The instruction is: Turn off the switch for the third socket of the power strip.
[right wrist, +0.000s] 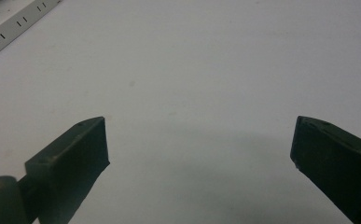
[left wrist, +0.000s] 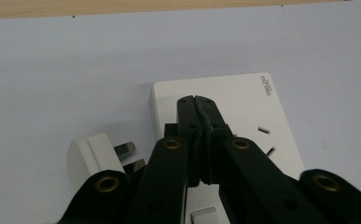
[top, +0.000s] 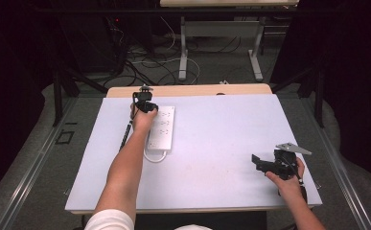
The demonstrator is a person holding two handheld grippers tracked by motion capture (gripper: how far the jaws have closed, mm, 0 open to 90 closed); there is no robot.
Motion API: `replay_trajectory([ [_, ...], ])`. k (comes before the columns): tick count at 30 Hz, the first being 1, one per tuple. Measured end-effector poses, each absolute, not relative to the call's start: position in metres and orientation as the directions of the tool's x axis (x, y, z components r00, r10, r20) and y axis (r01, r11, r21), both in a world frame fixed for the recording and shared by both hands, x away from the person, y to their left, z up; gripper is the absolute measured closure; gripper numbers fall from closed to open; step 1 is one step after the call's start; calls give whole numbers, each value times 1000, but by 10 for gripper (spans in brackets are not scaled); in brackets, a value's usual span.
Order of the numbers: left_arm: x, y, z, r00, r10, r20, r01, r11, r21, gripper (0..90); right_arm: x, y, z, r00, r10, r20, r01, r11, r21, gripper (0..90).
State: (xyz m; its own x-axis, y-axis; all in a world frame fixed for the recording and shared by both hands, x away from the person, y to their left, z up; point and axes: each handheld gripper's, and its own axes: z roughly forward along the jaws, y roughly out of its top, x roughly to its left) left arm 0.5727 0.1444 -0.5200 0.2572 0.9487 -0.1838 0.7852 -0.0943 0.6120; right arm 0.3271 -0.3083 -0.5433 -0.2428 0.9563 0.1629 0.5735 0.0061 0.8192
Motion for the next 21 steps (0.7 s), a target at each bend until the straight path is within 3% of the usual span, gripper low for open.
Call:
replay_trajectory([
  [21, 573, 141, -528, 253, 953, -163, 778, -100, 621, 900, 327, -306, -544, -251, 954, 163, 568, 9, 823, 34],
])
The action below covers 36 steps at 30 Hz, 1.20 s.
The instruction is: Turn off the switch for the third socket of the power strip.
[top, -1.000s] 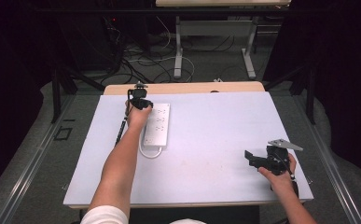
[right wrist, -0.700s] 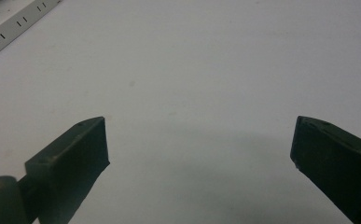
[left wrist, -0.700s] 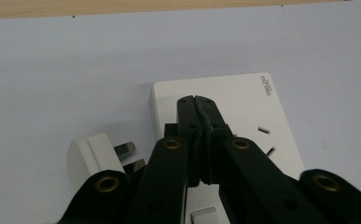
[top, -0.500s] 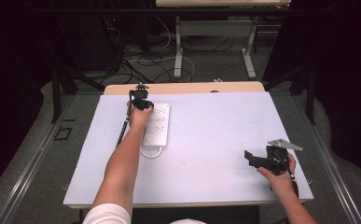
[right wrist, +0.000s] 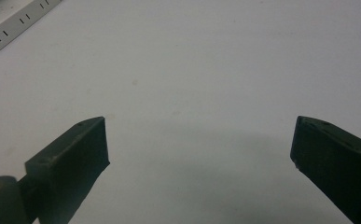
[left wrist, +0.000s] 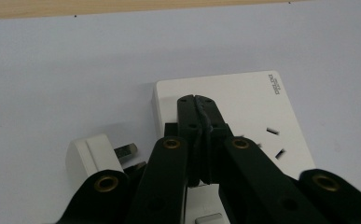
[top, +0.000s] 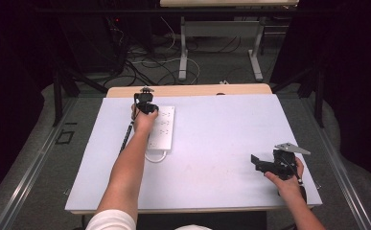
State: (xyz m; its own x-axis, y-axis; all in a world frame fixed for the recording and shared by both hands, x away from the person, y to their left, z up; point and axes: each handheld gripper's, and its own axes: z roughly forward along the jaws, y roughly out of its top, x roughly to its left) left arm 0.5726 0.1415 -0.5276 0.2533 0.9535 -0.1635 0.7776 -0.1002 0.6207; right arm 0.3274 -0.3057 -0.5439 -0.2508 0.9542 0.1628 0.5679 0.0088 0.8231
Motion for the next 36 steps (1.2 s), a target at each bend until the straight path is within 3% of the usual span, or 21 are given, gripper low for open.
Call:
replay_trajectory([
  [36, 562, 138, -508, 297, 941, -160, 768, -136, 625, 897, 330, -306, -544, -256, 953, 165, 557, 6, 830, 36],
])
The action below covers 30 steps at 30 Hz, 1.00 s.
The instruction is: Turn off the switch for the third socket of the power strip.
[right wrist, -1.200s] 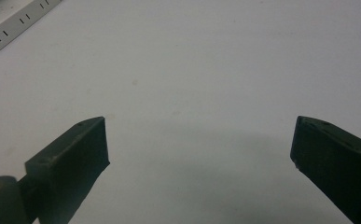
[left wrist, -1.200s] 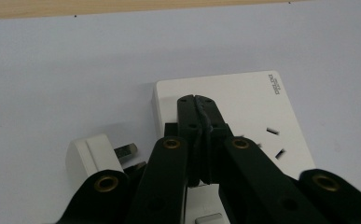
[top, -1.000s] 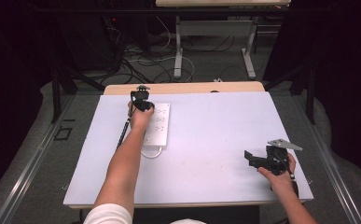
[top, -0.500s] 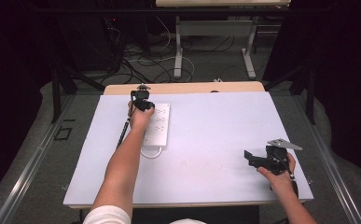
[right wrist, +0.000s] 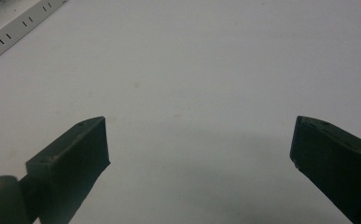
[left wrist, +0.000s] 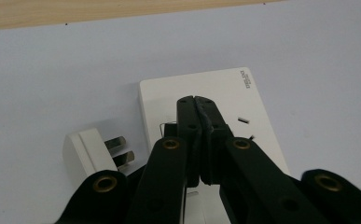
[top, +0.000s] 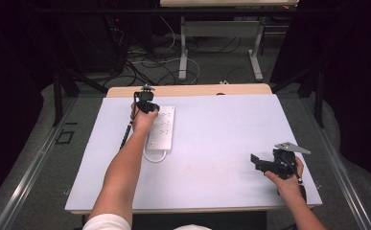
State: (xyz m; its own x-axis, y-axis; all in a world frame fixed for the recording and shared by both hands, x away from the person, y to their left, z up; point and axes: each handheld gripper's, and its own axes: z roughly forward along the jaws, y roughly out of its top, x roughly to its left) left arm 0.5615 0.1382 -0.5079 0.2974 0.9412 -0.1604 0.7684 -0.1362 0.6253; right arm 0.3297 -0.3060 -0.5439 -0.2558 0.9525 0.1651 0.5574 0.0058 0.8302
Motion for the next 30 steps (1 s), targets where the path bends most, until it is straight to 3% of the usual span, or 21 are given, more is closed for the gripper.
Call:
replay_trajectory([
  [17, 551, 141, -489, 318, 933, -171, 755, -140, 641, 879, 328, -306, -541, -261, 951, 168, 556, 6, 831, 37],
  [30, 542, 140, -477, 337, 923, -186, 756, -147, 638, 762, 328, -307, -540, -275, 948, 159, 548, 19, 836, 37],
])
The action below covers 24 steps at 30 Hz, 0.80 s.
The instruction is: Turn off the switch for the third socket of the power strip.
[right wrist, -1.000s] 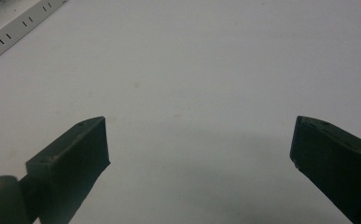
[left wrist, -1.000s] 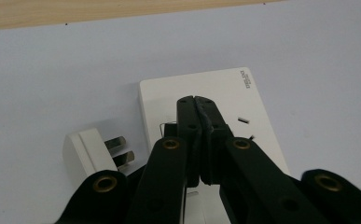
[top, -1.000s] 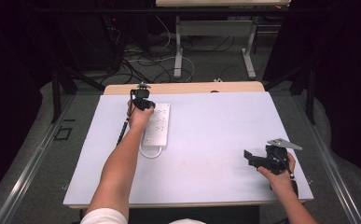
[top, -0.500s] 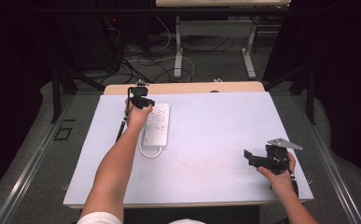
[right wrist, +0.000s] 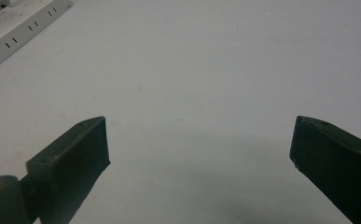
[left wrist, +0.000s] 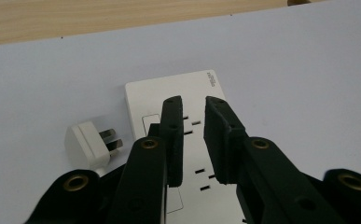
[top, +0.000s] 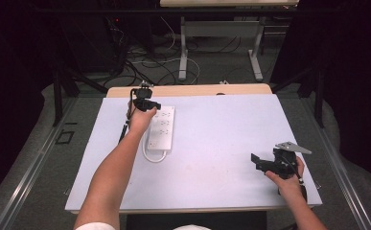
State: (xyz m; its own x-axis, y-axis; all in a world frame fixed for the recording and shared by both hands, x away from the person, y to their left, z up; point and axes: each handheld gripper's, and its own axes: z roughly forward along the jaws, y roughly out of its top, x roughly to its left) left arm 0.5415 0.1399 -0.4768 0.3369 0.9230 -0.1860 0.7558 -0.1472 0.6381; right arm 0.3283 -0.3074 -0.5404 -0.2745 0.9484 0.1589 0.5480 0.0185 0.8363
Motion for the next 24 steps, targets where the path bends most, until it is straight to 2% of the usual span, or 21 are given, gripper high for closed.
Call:
replay_trajectory([
  [15, 527, 139, -461, 390, 893, -225, 748, -165, 643, 650, 327, -307, -539, -272, 949, 159, 551, 19, 834, 38],
  [22, 516, 135, -454, 432, 878, -204, 723, -202, 661, 603, 326, -307, -538, -262, 952, 161, 556, 12, 831, 38],
  [23, 514, 135, -453, 440, 877, -194, 715, -211, 667, 589, 328, -305, -541, -256, 953, 163, 529, -3, 849, 37],
  [24, 512, 134, -452, 447, 875, -188, 711, -220, 668, 574, 327, -306, -539, -264, 950, 167, 549, 5, 835, 38],
])
